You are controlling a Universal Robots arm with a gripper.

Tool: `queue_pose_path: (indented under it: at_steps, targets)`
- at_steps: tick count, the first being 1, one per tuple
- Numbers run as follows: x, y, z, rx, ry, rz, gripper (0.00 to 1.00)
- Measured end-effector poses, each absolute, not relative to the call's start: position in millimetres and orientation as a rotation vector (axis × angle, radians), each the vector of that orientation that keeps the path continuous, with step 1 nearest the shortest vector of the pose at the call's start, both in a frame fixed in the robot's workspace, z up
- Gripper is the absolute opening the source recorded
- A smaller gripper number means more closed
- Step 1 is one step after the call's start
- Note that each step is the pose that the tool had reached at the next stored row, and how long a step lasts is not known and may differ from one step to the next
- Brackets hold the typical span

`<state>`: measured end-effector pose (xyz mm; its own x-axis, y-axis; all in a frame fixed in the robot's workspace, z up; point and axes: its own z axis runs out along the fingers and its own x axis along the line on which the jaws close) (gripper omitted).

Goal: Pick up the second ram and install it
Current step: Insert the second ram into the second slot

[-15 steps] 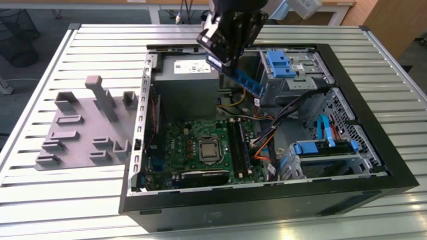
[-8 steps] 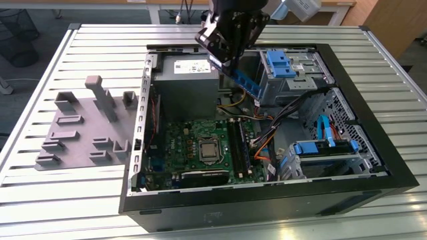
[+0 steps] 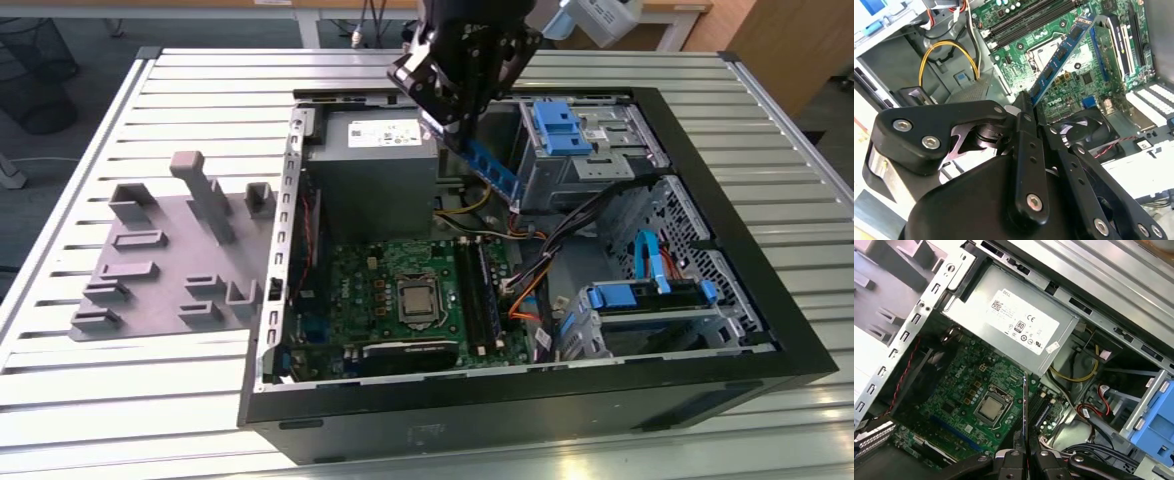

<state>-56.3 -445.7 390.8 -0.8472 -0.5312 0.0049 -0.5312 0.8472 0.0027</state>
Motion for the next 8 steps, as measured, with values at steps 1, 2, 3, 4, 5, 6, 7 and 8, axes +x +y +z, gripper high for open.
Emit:
queue_pose_path:
  at_steps: [1,2,3,4,5,6,7,8]
  targets:
    - [-56.3,-445.7,390.7,0.853,-3.018,-0.002,0.14]
    - [-56.3,-445.7,390.7,0.839,-3.022,-0.002,0.14]
    - [-56.3,-445.7,390.7,0.825,-3.026,-0.001,0.14]
    - [-56.3,-445.7,390.6,0.811,-3.029,-0.001,0.14]
    - [-56.3,-445.7,390.6,0.796,-3.033,-0.001,0.14]
    - [-56.3,-445.7,390.5,0.781,-3.037,-0.001,0.14]
    - [-56.2,-445.7,390.5,0.766,-3.041,0.0,0.14]
    - [-56.2,-445.7,390.4,0.748,-3.045,0.0,0.14]
